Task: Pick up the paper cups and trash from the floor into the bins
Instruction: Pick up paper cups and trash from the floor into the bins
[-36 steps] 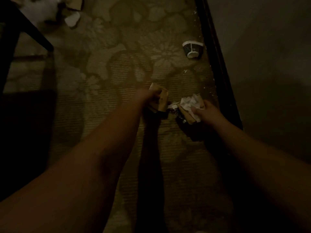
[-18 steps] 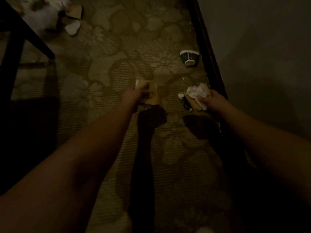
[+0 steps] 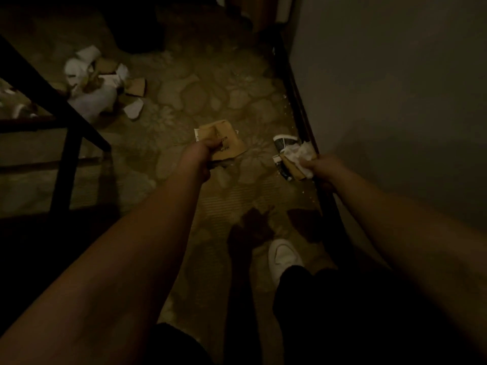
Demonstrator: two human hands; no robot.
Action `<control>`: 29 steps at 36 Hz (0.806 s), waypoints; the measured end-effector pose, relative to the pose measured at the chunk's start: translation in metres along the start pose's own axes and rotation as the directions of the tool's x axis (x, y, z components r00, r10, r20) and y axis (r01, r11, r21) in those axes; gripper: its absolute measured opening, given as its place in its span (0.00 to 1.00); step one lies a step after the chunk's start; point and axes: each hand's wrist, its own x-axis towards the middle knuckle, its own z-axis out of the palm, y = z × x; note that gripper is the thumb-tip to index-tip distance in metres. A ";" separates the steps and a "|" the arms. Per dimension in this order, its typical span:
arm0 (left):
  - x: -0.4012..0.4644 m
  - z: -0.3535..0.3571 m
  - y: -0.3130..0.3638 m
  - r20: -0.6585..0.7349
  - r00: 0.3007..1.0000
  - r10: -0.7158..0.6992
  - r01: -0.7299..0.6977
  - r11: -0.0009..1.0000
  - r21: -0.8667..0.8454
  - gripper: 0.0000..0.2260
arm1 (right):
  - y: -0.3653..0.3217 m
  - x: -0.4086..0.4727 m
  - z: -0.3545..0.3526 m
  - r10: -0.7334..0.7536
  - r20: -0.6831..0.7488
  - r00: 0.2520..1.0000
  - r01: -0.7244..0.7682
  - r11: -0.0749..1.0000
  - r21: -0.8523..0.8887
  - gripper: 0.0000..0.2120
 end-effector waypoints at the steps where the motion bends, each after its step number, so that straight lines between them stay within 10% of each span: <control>1: 0.009 0.005 0.003 0.000 1.000 0.005 -0.005 1.000 -0.006 0.06 | 0.000 0.016 0.001 0.020 -0.013 1.000 -0.020 1.000 0.023 0.29; 8: 0.081 0.034 0.001 -0.057 0.998 -0.042 0.042 0.999 0.013 0.04 | -0.009 0.123 0.012 0.108 -0.011 0.994 -0.102 0.960 0.259 0.23; 17: 0.148 0.052 -0.017 -0.125 0.986 -0.106 0.112 0.993 0.043 0.04 | 0.037 0.302 0.007 0.203 0.111 0.973 -0.225 0.943 0.244 0.52; 22: 0.160 0.045 -0.015 -0.124 0.988 -0.087 0.098 0.992 0.080 0.08 | -0.015 0.242 0.035 0.151 -0.002 0.989 -0.146 0.958 0.245 0.25; 29: 0.166 0.028 -0.018 -0.093 0.993 -0.070 0.076 0.995 0.059 0.20 | -0.017 0.248 0.054 0.109 -0.096 0.989 -0.091 0.980 0.179 0.28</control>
